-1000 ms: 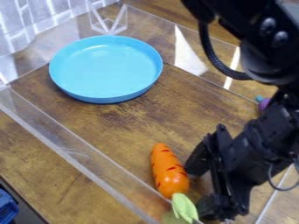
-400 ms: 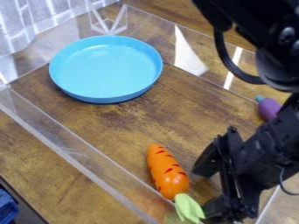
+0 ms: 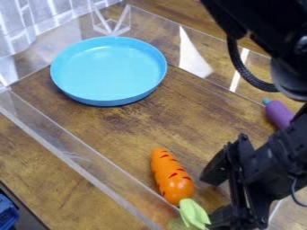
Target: Move the carrot to the left side
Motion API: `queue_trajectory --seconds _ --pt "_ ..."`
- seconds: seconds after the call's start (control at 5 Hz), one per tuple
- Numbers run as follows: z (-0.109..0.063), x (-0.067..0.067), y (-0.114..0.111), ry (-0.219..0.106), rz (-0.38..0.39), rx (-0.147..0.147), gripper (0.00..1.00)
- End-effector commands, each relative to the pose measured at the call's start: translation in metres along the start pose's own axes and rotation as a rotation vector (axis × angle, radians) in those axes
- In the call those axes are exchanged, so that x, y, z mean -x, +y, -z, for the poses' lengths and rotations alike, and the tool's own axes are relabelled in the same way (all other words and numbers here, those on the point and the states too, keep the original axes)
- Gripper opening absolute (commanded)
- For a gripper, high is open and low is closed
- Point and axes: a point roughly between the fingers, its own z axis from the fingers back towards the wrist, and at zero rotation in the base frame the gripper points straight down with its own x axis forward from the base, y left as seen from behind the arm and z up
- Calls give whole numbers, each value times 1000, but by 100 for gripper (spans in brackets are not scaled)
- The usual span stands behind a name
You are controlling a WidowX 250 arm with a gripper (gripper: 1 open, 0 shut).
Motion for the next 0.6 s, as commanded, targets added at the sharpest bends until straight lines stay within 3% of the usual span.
queue_trajectory --seconds 0.0,0.4 --pt "-5 1 16 -16 -38 5 100" --pt "2 20 16 4 -31 11 100"
